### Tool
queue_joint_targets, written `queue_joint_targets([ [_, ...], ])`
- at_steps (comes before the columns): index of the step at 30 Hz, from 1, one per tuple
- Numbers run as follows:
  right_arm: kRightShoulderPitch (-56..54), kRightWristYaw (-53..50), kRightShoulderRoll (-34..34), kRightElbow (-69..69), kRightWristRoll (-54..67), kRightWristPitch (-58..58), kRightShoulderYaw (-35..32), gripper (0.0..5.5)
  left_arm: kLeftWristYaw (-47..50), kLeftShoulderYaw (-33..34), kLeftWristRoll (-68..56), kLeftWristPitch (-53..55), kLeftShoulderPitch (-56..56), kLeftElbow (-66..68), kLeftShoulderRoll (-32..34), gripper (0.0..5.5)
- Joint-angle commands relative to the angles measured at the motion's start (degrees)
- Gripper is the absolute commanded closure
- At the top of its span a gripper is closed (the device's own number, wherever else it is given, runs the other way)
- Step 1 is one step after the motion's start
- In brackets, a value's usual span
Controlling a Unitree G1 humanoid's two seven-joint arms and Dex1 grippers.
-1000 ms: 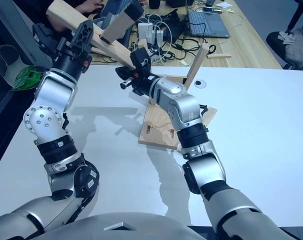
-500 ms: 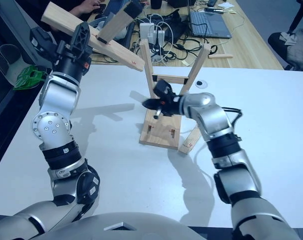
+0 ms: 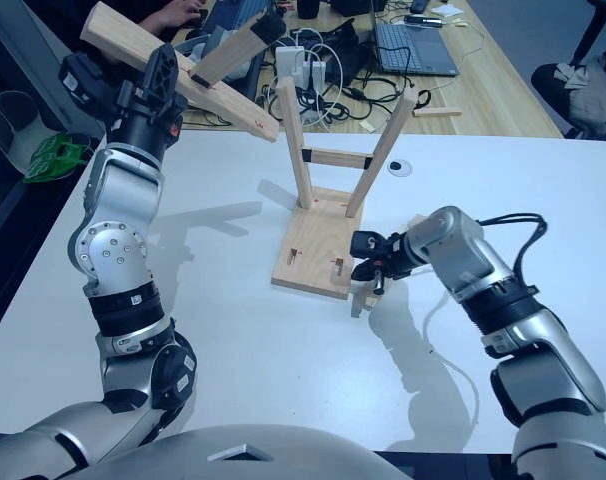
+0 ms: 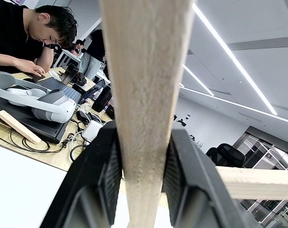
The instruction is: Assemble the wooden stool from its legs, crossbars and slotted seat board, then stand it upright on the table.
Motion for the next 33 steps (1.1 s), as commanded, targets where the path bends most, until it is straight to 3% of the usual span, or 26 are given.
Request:
queue_joint_targets([
  [1, -2.6, -1.53, 5.06, 3.48, -2.05, -0.45, 1.66, 5.5, 0.44, -0.47, 0.38, 0.28, -0.31, 0.22, 0.69, 4.47],
  [5, -1.81, -3.88, 7.32, 3.59, -1.97, -0.33, 0.15, 5.5, -1.52, -1.21, 0.32, 2.0, 0.5, -0.45, 2.91, 4.47],
  [8, -1.06, -5.13, 7.29, 2.06, -0.06, 0.44, -3.08, 5.5, -8.2, -4.2, 0.14, 6.98, 2.86, -1.11, 9.38, 4.47],
  [14, 7.4, -8.62, 3.84, -13.29, 10.75, 13.17, -19.44, 5.5, -16.47, -7.59, 0.52, 16.02, 8.93, -2.84, 20.08, 4.47],
  [19, 16.87, -14.41, 5.38, -23.69, 19.93, 25.23, -29.85, 5.5, -18.22, -9.34, 0.67, 17.38, 11.77, -4.27, 19.84, 4.47],
  [33, 19.04, -26.62, 12.03, -24.47, 29.95, 29.03, -36.83, 5.5, -20.22, -13.35, 6.36, 12.9, 11.01, 2.96, 16.61, 4.47],
])
